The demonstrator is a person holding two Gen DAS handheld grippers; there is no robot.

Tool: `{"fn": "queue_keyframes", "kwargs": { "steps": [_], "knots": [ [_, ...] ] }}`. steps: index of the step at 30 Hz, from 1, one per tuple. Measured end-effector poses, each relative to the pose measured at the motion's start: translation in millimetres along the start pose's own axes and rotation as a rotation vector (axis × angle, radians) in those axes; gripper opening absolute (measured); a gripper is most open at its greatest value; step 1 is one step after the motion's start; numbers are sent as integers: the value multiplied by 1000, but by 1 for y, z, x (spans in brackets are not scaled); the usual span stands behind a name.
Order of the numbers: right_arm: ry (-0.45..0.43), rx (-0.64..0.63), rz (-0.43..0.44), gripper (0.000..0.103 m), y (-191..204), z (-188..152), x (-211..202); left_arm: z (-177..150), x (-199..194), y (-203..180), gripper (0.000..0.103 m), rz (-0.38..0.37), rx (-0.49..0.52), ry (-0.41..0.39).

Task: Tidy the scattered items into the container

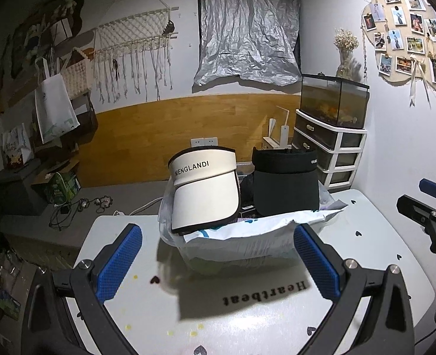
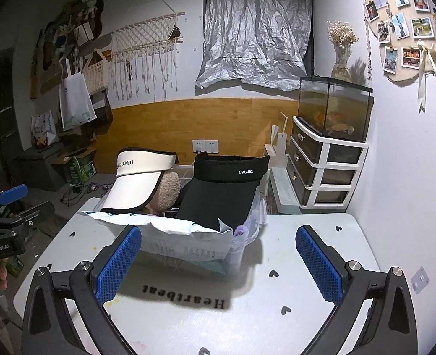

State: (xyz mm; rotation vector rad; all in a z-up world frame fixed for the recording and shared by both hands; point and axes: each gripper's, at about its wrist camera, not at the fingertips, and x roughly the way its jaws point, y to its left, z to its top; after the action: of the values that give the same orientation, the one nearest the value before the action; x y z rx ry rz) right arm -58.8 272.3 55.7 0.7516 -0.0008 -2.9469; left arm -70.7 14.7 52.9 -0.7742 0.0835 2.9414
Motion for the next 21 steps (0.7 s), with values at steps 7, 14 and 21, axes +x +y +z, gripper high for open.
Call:
{"fn": "queue_keyframes", "kwargs": {
  "steps": [7, 14, 21],
  "knots": [
    [-5, -17, -11, 103, 8, -2, -7, -6, -4, 3, 103, -11, -3, 8],
    [-3, -21, -12, 103, 12, -6, -9, -12, -7, 1, 103, -17, 5, 16],
    [10, -15, -17, 103, 13, -12, -10, -17, -6, -1, 103, -20, 12, 27]
  ]
}}
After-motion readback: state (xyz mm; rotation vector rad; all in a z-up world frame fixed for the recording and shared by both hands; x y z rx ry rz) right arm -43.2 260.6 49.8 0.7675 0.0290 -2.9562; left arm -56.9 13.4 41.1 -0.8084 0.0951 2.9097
